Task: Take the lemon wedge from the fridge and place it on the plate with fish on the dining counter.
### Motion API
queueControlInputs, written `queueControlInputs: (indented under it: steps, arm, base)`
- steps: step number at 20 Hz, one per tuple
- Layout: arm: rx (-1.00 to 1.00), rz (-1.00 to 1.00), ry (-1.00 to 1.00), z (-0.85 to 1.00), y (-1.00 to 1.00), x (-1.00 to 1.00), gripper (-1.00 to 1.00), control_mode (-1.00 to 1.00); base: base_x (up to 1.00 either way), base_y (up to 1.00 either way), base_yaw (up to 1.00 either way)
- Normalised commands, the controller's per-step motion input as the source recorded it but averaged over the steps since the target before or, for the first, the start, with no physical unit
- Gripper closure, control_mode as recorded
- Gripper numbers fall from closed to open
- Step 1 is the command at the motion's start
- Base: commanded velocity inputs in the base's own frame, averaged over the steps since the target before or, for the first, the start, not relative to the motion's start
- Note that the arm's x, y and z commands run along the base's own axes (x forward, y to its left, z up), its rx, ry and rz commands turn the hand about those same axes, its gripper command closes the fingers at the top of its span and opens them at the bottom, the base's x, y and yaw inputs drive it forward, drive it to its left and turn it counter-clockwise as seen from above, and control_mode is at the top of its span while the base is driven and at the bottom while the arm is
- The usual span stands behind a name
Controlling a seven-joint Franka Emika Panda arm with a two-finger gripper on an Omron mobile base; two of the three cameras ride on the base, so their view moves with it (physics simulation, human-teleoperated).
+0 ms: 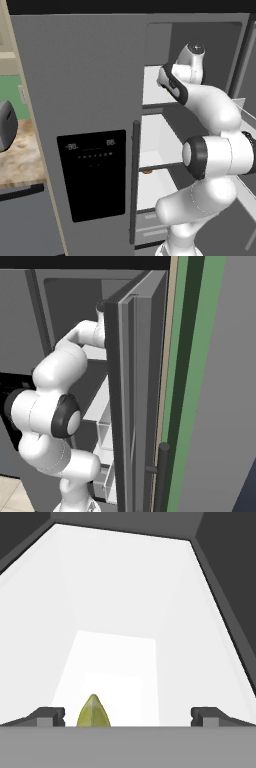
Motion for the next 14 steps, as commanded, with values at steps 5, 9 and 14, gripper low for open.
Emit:
queueControlInputs:
  steps: [5, 9, 14]
  arm:
    - [0.0, 0.0, -0.02, -0.07, 0.08, -0.44, -1.0, -1.0]
    - [0.0, 0.0, -0.02, -0.02, 0.0, -0.11, -1.0, -1.0]
    - [0.0, 0.0, -0.02, 0.0, 0.0, 0.01, -1.0, -1.0]
  base:
    - [0.0, 0.0, 0.0]
    - [0.0, 0.0, 0.0]
    - [0.0, 0.0, 0.0]
